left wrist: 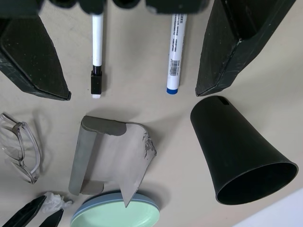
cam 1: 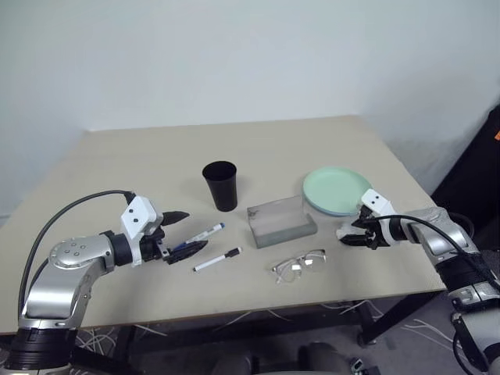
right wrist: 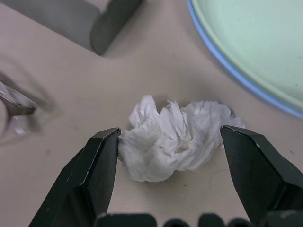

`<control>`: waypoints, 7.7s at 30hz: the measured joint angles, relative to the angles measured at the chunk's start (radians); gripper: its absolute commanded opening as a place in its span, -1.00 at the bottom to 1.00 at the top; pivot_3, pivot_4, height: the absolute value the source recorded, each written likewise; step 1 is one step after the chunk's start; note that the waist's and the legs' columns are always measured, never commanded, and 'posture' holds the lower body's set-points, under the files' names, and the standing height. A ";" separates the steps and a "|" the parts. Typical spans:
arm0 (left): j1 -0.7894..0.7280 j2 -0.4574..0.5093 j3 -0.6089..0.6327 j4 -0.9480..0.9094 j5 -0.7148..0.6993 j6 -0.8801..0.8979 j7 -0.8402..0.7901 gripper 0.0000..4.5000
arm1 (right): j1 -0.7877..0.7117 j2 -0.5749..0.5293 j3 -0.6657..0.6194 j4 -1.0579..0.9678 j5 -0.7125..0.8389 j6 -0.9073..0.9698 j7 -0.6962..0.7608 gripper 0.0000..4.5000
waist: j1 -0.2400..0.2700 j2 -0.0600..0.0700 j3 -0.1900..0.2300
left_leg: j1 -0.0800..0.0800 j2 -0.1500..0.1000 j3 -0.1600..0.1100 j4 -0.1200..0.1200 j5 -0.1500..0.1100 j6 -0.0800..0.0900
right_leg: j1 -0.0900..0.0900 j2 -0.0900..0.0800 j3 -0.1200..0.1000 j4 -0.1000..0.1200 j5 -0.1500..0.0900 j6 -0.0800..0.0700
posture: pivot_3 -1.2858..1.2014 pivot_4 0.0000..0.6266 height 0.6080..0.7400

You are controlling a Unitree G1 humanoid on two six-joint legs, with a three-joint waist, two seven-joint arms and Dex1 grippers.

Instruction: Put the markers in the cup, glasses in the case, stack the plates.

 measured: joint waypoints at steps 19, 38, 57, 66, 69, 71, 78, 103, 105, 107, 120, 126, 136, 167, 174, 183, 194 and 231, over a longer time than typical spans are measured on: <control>0.000 0.000 0.000 -0.002 -0.002 0.002 0.007 1.00 | -0.015 0.029 -0.001 0.063 -0.020 -0.031 -0.008 -0.99 | 0.000 -0.001 0.000 | 0.000 0.000 0.000 0.000 0.001 0.001 | 0.000 0.000 0.000 0.000 0.000 0.000 | 0.03 -1.00 0.88; -0.019 -0.003 -0.004 -0.001 -0.002 0.002 0.009 1.00 | -0.442 0.221 -0.089 0.591 -0.070 -0.242 -0.198 -0.99 | -0.002 -0.001 -0.001 | -0.001 -0.001 -0.001 -0.002 0.000 0.000 | -0.001 0.000 0.002 0.001 0.002 -0.001 | 0.03 -1.00 0.88; 0.005 -0.004 -0.003 -0.031 -0.005 0.011 0.026 1.00 | -0.525 0.295 -0.122 0.927 -0.176 -0.448 -0.428 0.98 | -0.011 -0.001 -0.001 | 0.002 -0.002 -0.001 -0.003 0.000 -0.001 | 0.000 0.004 0.003 0.001 0.003 -0.002 | 0.03 -1.00 0.88; 0.006 -0.010 -0.004 -0.032 -0.004 0.011 0.027 1.00 | -0.530 0.270 -0.158 0.902 -0.170 -0.451 -0.344 0.98 | -0.011 0.000 0.000 | 0.001 -0.002 -0.001 -0.003 0.000 0.000 | 0.000 0.004 0.003 0.001 0.003 -0.002 | 0.03 -1.00 0.88; -0.001 -0.020 -0.014 -0.032 -0.003 0.011 0.030 1.00 | -0.537 0.227 -0.171 0.823 -0.151 -0.444 -0.248 0.98 | -0.010 0.000 0.000 | 0.001 -0.002 -0.001 -0.003 0.000 0.000 | 0.000 0.004 0.003 0.001 0.003 -0.002 | 0.03 -1.00 0.88; -0.021 -0.032 -0.039 -0.034 0.001 0.011 0.036 1.00 | -0.529 0.188 -0.180 0.725 -0.130 -0.414 -0.161 0.98 | -0.007 0.000 0.000 | 0.001 -0.002 -0.002 -0.003 0.000 0.000 | 0.000 0.004 0.003 0.001 0.003 -0.001 | 0.03 -1.00 0.88; -0.148 -0.102 -0.180 -0.072 0.052 0.038 0.086 1.00 | -0.337 0.054 -0.184 0.225 -0.016 -0.251 0.144 0.98 | 0.003 0.000 -0.001 | 0.000 -0.002 -0.002 0.000 0.000 0.000 | 0.002 0.005 0.003 0.001 0.003 -0.001 | 0.03 -1.00 0.88; -0.631 -0.313 -0.767 0.009 0.276 0.458 0.112 1.00 | -0.070 -0.272 -0.243 -0.213 0.319 -0.183 0.579 0.98 | 0.011 -0.002 0.000 | 0.000 0.001 -0.001 0.005 0.000 0.000 | 0.003 0.011 0.008 0.000 0.002 -0.002 | 0.03 -1.00 0.88; -0.659 -0.341 -0.802 0.030 0.291 0.480 0.113 1.00 | -0.054 -0.261 -0.243 -0.216 0.319 -0.184 0.569 0.98 | 0.016 -0.002 0.000 | 0.000 0.000 -0.001 0.005 0.000 0.000 | 0.003 0.012 0.008 0.000 0.002 -0.002 | 0.03 -1.00 0.88; -0.681 -0.363 -0.833 0.043 0.306 0.499 0.113 1.00 | -0.041 -0.251 -0.242 -0.221 0.319 -0.184 0.560 0.98 | 0.020 -0.002 0.000 | -0.001 0.000 0.000 0.005 0.000 0.000 | 0.003 0.012 0.009 0.000 0.002 -0.002 | 0.03 -1.00 0.88; -0.798 -0.455 -0.943 0.150 0.364 0.581 0.103 1.00 | -0.007 -0.243 -0.242 -0.249 0.327 -0.183 0.527 0.98 | 0.023 -0.002 0.001 | -0.001 -0.001 0.000 0.005 0.000 0.000 | 0.003 0.013 0.013 0.000 0.002 -0.002 | 0.03 -1.00 0.88; -0.821 -0.476 -0.979 0.179 0.383 0.588 0.091 0.44 | -0.007 -0.234 -0.242 -0.250 0.327 -0.183 0.515 1.00 | 0.022 -0.002 0.001 | -0.001 -0.001 0.000 0.005 0.000 0.000 | 0.003 0.014 0.014 0.000 0.002 -0.002 | 0.03 -1.00 0.88; -0.824 -0.471 -1.025 0.190 0.405 0.589 0.061 -0.68 | -0.006 -0.229 -0.242 -0.260 0.327 -0.178 0.494 1.00 | 0.022 -0.002 0.001 | -0.001 -0.002 0.000 0.005 0.000 0.000 | 0.003 0.015 0.017 0.000 0.002 -0.002 | 0.03 -1.00 0.88; -0.840 -0.453 -1.010 0.189 0.427 0.546 -0.015 -0.99 | -0.008 -0.218 -0.225 -0.263 0.327 -0.155 0.467 1.00 | 0.022 -0.002 0.001 | -0.001 -0.002 0.001 0.006 0.000 0.001 | 0.003 0.016 0.021 0.001 0.002 -0.002 | 0.03 -1.00 0.88; -0.916 -0.423 -0.936 0.182 0.423 0.528 -0.054 -0.99 | -0.010 -0.218 -0.222 -0.263 0.327 -0.152 0.468 1.00 | 0.022 -0.002 0.001 | -0.001 -0.002 0.001 0.006 0.000 0.001 | 0.003 0.016 0.022 0.001 0.002 -0.002 | 0.03 -1.00 0.88; -1.028 -0.441 -0.862 0.453 0.452 0.373 -0.026 -0.99 | -0.018 -0.218 -0.217 -0.263 0.327 -0.152 0.472 1.00 | 0.022 -0.002 0.001 | -0.001 -0.002 0.001 0.007 0.000 0.001 | 0.003 0.017 0.022 0.001 0.002 -0.002 | 0.03 -1.00 0.88; -1.049 -0.562 -0.818 0.774 0.520 0.219 0.088 -0.99 | -0.024 -0.218 -0.207 -0.263 0.328 -0.144 0.473 1.00 | 0.023 -0.002 0.001 | -0.002 -0.003 0.001 0.007 -0.001 0.003 | 0.002 0.017 0.023 0.001 0.003 0.000 | 0.03 -1.00 0.88; -0.945 -0.586 -0.815 0.733 0.645 0.262 0.011 0.48 | -0.024 -0.202 -0.203 -0.279 0.327 -0.144 0.467 1.00 | 0.023 -0.002 0.000 | -0.002 -0.003 0.001 0.008 -0.001 0.003 | 0.003 0.017 0.024 0.002 0.003 0.001 | 0.03 -1.00 0.88</control>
